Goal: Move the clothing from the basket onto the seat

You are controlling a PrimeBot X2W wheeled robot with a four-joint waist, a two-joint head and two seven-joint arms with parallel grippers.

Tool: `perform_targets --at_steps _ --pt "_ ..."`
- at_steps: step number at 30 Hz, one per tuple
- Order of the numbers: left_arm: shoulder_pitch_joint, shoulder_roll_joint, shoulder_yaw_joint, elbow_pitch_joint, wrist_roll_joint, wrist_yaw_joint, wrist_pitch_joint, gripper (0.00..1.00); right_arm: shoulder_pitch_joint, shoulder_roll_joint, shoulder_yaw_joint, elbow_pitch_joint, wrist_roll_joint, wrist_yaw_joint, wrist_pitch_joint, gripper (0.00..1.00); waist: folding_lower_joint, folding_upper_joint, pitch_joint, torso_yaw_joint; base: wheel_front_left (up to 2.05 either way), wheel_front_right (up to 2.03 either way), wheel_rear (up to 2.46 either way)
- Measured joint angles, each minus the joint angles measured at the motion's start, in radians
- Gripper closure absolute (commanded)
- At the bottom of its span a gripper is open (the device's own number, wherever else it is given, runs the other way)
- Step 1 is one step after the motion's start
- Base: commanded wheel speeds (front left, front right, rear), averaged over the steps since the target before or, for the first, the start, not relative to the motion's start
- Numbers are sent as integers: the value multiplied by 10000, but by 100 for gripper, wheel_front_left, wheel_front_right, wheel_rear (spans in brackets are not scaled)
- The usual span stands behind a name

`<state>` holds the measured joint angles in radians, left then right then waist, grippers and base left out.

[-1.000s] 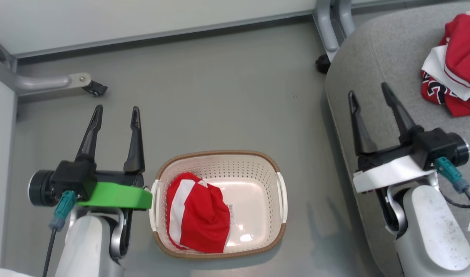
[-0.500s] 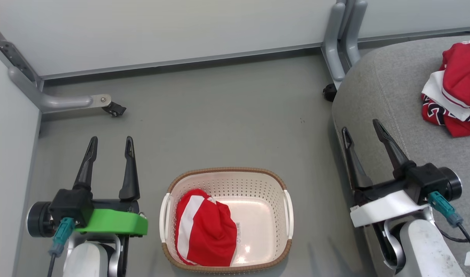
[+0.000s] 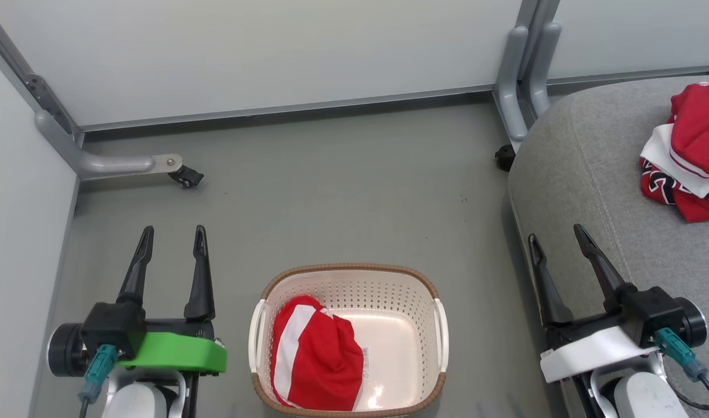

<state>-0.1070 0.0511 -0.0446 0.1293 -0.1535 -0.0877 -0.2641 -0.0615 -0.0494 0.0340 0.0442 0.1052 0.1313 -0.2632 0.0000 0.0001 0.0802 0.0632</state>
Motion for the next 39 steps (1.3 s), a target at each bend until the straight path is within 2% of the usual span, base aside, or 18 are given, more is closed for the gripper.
perform_targets --at_steps 26,32,39 --pt "206 -8 -81 77 -102 88 0 0 301 2 -134 115 13 0 0 0 0 0 -150 100 0 0 0" --pt "-398 8 -192 230 247 -102 0 0 132 2 -52 102 12 0 0 0 0 0 51 11 0 0 0" --pt "-1594 493 -786 901 522 -349 0 0 -532 4 125 12 -8 0 0 0 0 0 564 -265 0 0 0"
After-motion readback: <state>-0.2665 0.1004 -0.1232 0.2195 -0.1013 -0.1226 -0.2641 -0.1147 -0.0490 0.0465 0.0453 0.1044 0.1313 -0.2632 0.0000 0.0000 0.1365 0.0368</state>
